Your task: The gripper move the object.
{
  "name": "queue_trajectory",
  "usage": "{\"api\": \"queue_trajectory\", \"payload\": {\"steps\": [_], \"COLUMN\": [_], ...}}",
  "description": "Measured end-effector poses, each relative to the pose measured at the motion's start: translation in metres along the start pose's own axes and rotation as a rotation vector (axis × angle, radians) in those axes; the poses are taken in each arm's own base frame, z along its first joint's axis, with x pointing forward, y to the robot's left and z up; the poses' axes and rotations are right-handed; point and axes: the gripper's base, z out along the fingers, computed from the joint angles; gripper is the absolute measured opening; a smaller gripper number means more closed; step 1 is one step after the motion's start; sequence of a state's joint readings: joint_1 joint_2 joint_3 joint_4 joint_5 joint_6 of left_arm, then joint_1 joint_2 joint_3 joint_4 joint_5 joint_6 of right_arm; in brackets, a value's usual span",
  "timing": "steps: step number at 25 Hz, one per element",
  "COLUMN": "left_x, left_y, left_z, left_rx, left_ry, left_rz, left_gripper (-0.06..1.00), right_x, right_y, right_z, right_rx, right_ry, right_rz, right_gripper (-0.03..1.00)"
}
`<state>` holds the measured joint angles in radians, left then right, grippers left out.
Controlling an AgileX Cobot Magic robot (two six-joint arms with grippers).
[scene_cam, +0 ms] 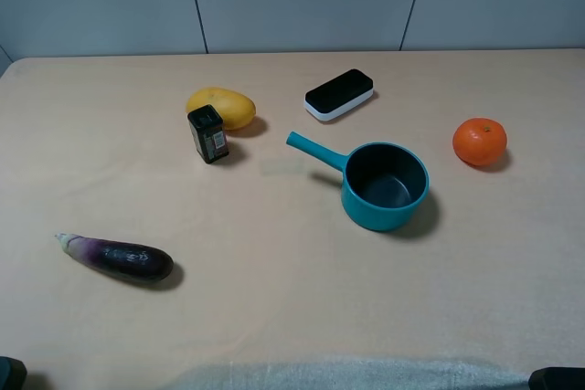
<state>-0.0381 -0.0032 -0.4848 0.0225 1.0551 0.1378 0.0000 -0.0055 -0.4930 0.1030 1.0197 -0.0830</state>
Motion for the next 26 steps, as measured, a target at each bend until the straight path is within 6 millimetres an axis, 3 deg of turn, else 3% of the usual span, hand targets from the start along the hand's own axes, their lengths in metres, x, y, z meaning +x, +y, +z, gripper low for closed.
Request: {"api": "queue_trajectory", "payload": {"steps": [26], "left_x": [0.0002], "left_y": [0.0], "left_z": [-0.0003], "left_rx": [0.0], "left_ry": [-0.002], "left_rz": [0.0], "left_gripper": [0.82], "right_x": [0.0], "right_y": [0.0], "right_z": [0.0], "right_rx": [0.0], "right_ry": [0.0], "right_rz": [0.0], "right_gripper": [0.69]}}
